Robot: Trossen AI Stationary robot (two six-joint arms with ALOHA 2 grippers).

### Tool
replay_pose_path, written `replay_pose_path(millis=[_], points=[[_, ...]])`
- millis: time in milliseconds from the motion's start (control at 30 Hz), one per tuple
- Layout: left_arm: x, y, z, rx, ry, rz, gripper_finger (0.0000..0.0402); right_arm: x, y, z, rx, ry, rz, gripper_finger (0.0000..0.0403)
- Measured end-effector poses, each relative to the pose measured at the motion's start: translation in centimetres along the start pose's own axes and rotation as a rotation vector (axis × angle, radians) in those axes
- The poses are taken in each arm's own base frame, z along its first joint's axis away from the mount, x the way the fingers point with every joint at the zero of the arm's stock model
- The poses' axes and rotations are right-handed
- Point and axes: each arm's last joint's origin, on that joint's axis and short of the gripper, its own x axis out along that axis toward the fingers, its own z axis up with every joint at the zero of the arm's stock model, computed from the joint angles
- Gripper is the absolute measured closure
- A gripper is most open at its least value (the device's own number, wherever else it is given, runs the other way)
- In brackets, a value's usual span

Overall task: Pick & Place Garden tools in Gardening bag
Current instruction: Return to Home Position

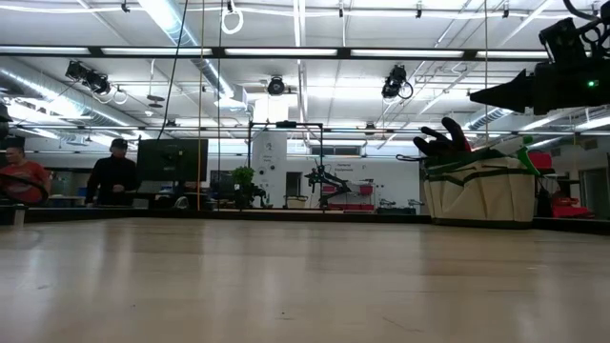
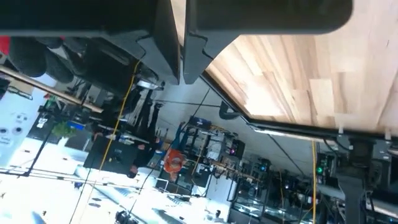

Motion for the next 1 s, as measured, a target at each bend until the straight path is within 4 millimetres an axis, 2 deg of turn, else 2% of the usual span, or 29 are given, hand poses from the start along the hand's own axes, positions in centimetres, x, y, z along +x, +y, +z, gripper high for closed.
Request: replay_pose_path(millis=[267, 667, 1000], points=[[0.0, 0.0, 0.0, 0.0, 0.0, 0.0, 0.0287, 0.0, 0.1, 0.0, 0.122, -0.009, 0.034, 0.0381], [0.0, 0.0, 0.0, 0.0, 0.0, 0.0, 0.0287, -0.7, 2.0, 0.1, 0.269, -0.104, 0.702, 0.0381], [0.0, 0.0, 0.0, 0.0, 0.0, 0.0, 0.0287, -0.7, 2.0, 0.2, 0.291, -0.099, 0.725, 0.0381]])
